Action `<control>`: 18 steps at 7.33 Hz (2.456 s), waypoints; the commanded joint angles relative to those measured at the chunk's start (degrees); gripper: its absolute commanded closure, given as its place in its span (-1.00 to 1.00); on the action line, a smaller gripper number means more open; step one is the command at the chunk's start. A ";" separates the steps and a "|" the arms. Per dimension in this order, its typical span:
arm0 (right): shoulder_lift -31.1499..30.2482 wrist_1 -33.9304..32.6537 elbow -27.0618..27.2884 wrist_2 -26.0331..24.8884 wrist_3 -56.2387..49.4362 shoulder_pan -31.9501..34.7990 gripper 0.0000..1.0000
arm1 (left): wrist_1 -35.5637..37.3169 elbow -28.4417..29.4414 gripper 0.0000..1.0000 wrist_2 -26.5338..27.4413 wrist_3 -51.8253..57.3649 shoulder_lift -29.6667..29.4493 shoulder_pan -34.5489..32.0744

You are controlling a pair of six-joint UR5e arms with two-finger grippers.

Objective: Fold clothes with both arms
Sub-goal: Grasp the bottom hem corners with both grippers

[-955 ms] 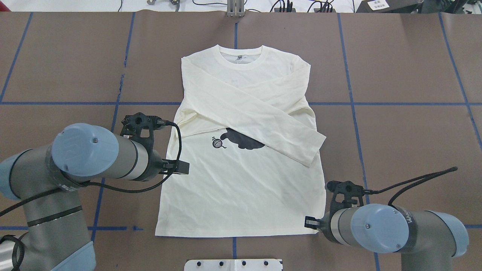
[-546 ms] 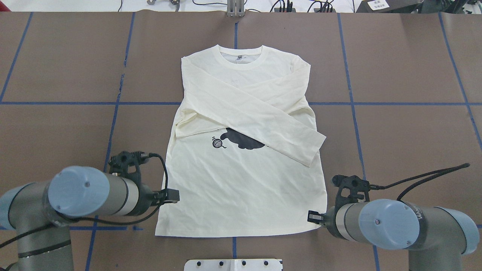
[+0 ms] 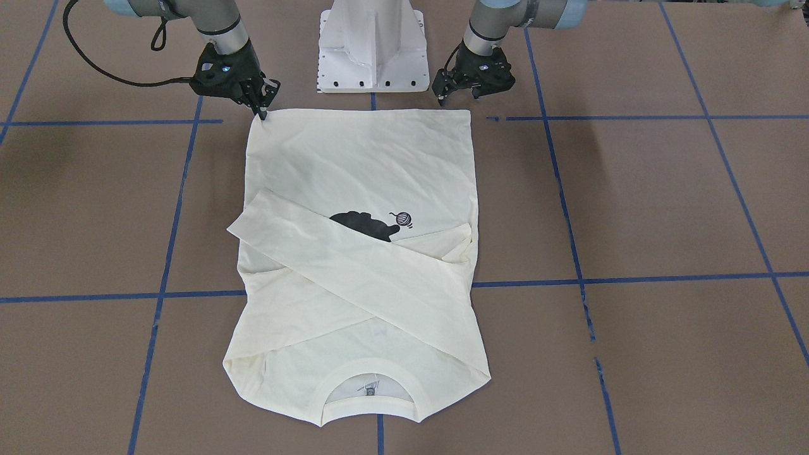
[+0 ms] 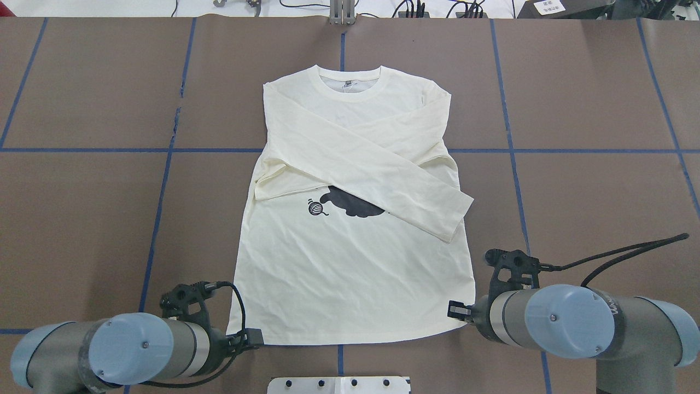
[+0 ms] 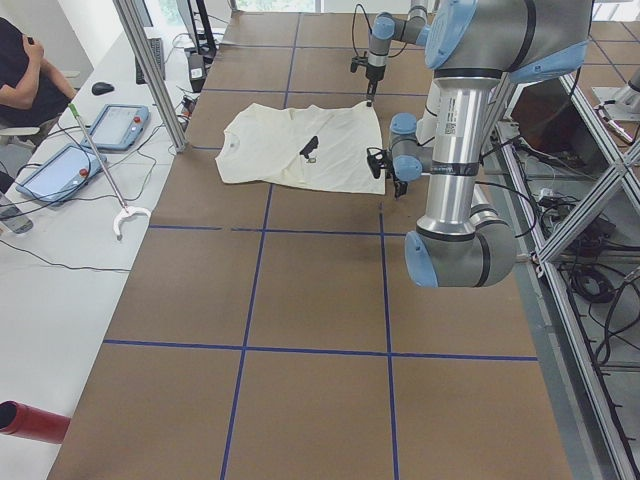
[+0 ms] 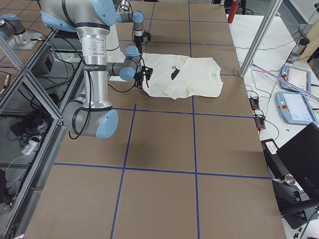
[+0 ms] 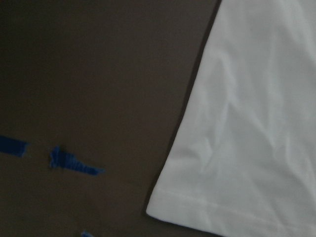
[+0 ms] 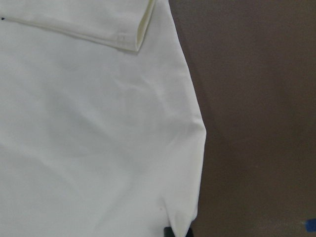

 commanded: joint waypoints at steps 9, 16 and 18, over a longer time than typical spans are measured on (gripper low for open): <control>0.22 -0.09 0.08 0.53 -0.20 0.66 1.00 | 6.54 0.01 -0.76 1.91 3.02 -1.18 -3.14; 0.30 -0.09 0.17 0.70 -0.46 1.10 1.00 | 6.62 0.11 0.35 1.91 3.02 -1.88 -2.96; 0.22 -0.09 0.17 0.70 -0.55 1.19 1.00 | 6.62 -0.16 0.65 1.91 2.85 -1.88 -2.97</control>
